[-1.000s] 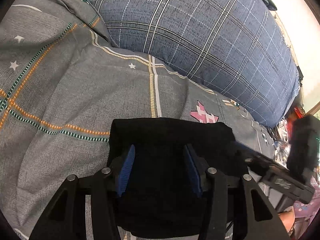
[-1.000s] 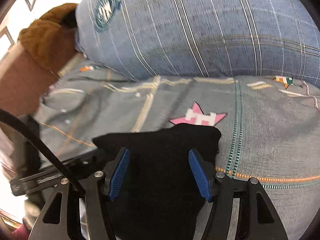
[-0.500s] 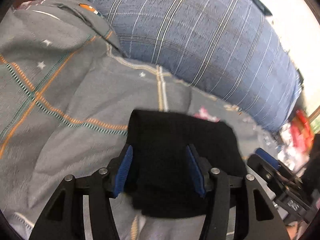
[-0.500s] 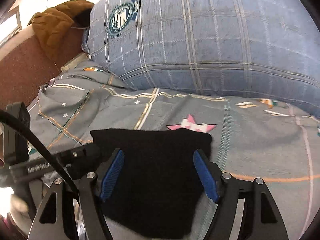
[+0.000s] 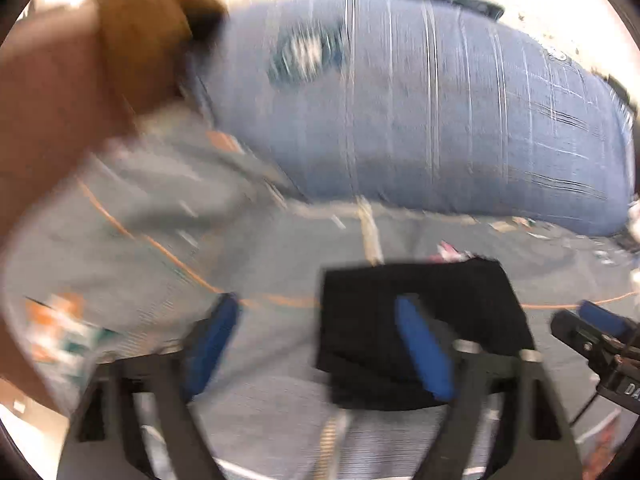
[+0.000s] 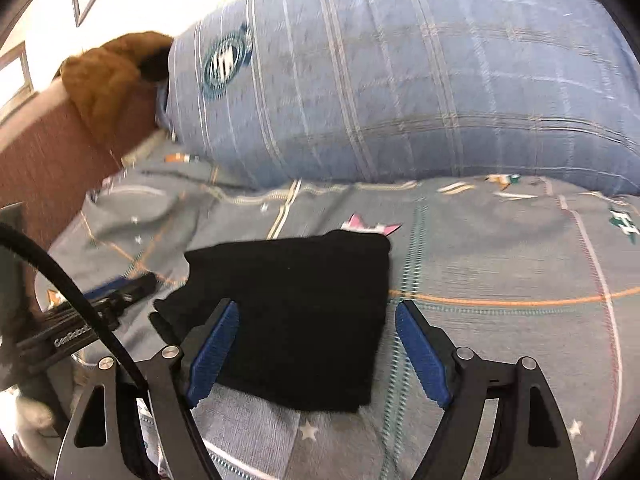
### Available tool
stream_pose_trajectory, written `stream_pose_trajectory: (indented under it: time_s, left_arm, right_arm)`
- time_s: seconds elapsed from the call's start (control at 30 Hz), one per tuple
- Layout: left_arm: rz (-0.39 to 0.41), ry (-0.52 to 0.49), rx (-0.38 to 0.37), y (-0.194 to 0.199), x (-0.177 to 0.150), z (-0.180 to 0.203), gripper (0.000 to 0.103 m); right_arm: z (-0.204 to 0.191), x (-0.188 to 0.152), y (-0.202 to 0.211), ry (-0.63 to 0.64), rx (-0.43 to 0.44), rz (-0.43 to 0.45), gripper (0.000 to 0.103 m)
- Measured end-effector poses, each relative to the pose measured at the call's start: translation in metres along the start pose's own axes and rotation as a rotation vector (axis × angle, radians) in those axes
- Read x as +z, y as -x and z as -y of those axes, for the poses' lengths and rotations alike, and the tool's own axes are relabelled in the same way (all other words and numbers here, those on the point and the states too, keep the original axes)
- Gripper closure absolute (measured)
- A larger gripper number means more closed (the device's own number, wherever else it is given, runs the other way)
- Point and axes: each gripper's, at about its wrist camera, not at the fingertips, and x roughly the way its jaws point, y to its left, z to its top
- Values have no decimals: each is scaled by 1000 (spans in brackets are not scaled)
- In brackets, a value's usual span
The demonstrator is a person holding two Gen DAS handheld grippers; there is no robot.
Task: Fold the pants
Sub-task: 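Open both grippers and lift them away from the folded pants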
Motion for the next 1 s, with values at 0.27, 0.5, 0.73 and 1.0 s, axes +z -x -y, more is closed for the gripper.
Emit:
stream_pose_trajectory:
  time_s: [0.27, 0.5, 0.73, 1.0]
  left_arm:
    - [132, -5, 12, 51, -6, 10, 0]
    - [-52, 6, -29, 24, -18, 19, 0]
    - [-160, 1, -32, 4, -33, 17, 0]
    - [-214, 19, -49, -10, -39, 9, 0]
  right_arm:
    - [1, -52, 16, -5, -37, -26, 16]
    - [5, -67, 3, -32, -55, -120, 16]
    - [1, -68, -7, -22, -68, -154, 15]
    - [-8, -61, -22, 33, -94, -194, 15]
